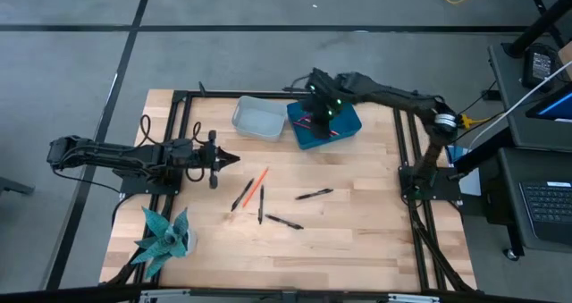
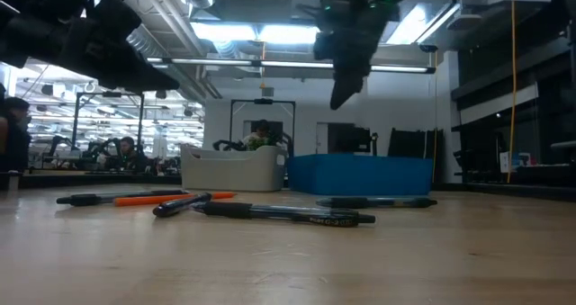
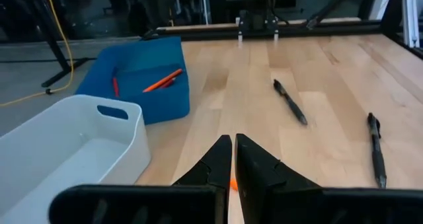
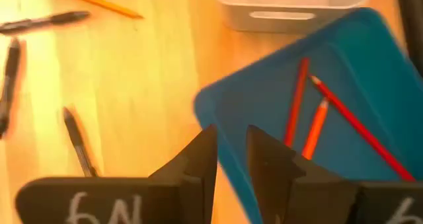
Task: Sort pens & pencils
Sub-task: Put the orange pencil into the blue bin
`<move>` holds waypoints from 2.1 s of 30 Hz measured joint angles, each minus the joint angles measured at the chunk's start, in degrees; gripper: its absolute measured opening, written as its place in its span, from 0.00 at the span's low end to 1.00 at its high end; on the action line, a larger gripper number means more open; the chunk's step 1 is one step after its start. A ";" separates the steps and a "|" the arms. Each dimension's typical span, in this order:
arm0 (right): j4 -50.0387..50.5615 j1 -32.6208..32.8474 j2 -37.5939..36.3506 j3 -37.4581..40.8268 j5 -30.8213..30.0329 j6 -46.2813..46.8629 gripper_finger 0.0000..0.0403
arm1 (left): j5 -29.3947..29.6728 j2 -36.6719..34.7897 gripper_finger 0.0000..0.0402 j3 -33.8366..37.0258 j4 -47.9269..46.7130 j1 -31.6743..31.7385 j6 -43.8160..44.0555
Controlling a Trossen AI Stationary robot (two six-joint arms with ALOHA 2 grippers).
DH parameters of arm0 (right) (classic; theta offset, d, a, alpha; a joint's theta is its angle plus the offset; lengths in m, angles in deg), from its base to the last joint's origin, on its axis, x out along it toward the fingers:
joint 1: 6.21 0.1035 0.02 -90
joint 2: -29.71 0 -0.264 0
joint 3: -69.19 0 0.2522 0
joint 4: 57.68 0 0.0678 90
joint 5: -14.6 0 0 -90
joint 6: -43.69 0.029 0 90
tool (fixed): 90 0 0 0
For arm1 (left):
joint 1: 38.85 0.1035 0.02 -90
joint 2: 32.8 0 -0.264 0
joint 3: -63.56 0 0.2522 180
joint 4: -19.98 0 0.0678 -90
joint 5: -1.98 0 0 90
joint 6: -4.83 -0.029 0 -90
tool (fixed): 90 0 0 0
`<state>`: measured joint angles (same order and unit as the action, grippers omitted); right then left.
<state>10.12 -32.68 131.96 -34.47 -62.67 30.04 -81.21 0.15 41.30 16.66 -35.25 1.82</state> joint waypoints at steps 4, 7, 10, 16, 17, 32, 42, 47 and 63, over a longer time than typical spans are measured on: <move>-10.71 1.85 -7.45 11.97 -0.87 3.51 0.21 | 0.16 0.04 0.03 -0.01 0.02 0.00 2.62; -16.32 3.64 -11.09 18.98 -1.85 6.19 0.21 | 1.43 0.10 0.03 -0.01 -0.07 -0.06 5.25; -21.41 5.62 -13.24 24.78 -2.52 8.79 0.21 | 3.45 0.92 0.03 -0.01 -0.22 -0.29 7.15; -28.83 9.07 -14.05 31.79 -2.67 9.17 0.21 | 10.34 6.99 0.03 -2.05 -1.13 -4.90 8.88; -29.90 9.38 -14.09 32.35 -2.67 9.38 0.21 | 11.73 8.58 0.03 -3.20 -0.95 -5.89 8.87; -32.95 13.29 -14.07 35.15 -5.62 10.66 0.21 | 20.09 38.13 0.03 -28.61 -29.60 -15.47 23.60; -32.60 15.13 -14.07 38.54 -10.14 11.86 0.21 | 18.58 46.47 0.03 -37.45 -31.02 -17.80 29.41; -34.79 15.08 -14.05 43.62 -11.78 12.34 0.21 | 14.77 46.61 0.03 -37.80 -30.70 -17.27 29.46; -40.98 16.49 -14.05 47.19 -11.69 14.46 0.21 | 14.71 46.60 0.21 -37.79 -30.96 -16.35 40.69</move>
<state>-30.87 -16.19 117.91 12.71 -74.36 44.50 -66.50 46.75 3.51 -14.30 -51.60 42.51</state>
